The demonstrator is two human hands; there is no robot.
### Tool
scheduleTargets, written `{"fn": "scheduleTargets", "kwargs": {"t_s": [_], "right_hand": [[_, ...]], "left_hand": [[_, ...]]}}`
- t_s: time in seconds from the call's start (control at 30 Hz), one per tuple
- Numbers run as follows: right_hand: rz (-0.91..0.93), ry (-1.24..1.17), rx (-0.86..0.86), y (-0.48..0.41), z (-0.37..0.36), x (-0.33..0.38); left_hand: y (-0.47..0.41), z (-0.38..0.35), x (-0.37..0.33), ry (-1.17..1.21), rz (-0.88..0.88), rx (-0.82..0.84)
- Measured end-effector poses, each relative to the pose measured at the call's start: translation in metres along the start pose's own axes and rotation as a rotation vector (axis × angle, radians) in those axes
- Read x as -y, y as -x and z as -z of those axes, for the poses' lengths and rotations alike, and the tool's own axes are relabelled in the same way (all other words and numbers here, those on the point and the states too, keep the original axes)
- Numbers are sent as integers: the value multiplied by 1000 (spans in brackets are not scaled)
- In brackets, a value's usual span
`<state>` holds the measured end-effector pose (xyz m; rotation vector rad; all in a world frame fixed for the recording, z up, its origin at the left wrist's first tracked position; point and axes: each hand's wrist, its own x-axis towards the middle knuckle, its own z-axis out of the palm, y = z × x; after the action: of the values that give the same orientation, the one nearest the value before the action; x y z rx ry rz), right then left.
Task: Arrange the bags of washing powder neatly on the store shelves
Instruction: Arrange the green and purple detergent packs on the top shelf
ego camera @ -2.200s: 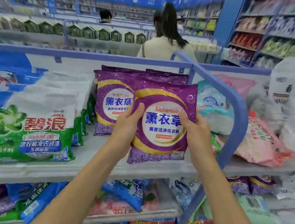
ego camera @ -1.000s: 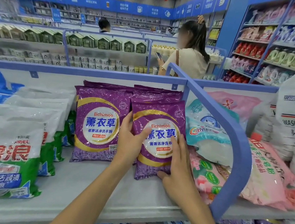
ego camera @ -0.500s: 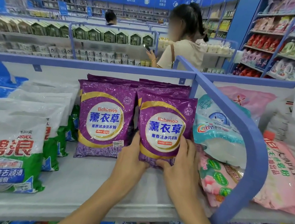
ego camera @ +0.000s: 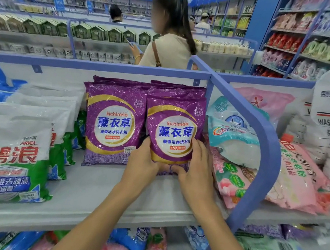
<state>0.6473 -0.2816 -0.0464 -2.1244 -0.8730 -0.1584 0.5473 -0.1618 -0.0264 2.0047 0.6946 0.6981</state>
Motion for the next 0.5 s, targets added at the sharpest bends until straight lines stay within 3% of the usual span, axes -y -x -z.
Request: {"fn": "scheduleTargets", "kwargs": {"t_s": [0.3,0.5], "right_hand": [[16,91,79,-1,10,2],[41,176,177,26,25,5]], "left_hand": [[5,1,5,-60,-65,-5],[32,9,9,-330,-107,31]]}}
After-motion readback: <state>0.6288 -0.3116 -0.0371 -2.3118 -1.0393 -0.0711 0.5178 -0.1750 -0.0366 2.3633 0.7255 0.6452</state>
